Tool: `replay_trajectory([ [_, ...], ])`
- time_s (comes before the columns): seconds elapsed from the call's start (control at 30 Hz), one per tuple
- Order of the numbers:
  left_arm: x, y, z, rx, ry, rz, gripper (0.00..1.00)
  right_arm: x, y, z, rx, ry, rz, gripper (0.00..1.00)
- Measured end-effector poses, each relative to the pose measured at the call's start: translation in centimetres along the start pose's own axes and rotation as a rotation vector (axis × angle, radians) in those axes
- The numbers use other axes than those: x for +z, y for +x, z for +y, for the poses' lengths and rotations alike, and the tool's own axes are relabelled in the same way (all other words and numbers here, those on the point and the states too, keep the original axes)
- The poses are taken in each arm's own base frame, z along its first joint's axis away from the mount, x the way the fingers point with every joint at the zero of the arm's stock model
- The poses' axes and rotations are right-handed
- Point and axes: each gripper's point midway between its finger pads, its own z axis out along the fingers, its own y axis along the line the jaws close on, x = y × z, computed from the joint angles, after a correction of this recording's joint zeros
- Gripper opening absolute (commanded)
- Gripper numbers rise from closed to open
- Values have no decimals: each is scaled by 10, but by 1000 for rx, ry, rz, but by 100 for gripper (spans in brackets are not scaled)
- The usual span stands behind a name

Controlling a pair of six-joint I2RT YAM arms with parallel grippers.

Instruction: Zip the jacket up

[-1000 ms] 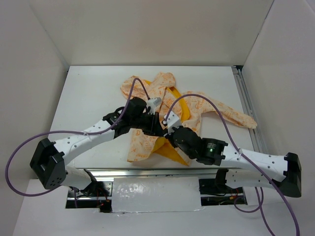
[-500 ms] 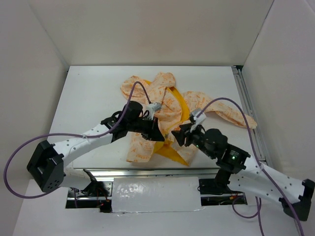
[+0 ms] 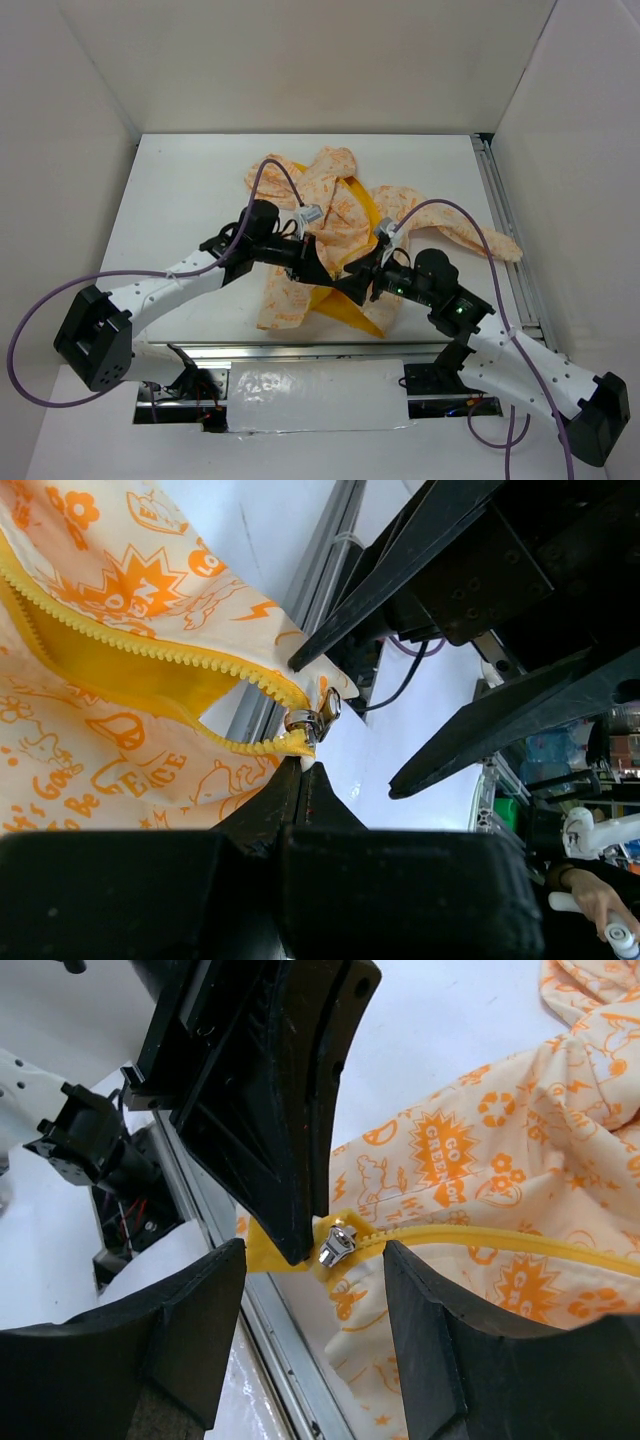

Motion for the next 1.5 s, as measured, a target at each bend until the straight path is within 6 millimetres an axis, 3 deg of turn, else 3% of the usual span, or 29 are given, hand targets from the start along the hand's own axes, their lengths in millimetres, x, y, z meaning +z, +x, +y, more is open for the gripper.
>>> replay_trajectory([
  [0.47,-4,1,-15,15,100,26,0,4,-7,11,-12,-68,-27,60],
  [0.83,-5,3,-18,-9,120,38,0,6,-8,11,-8,-73,-33,38],
  [1.27,-12,-2,-15,-70,177,52,0,8,-1,9,9,-73,-24,36],
  [1.5,-13,-1,-17,-70,199,63,0,10,-3,9,11,-78,-31,14],
])
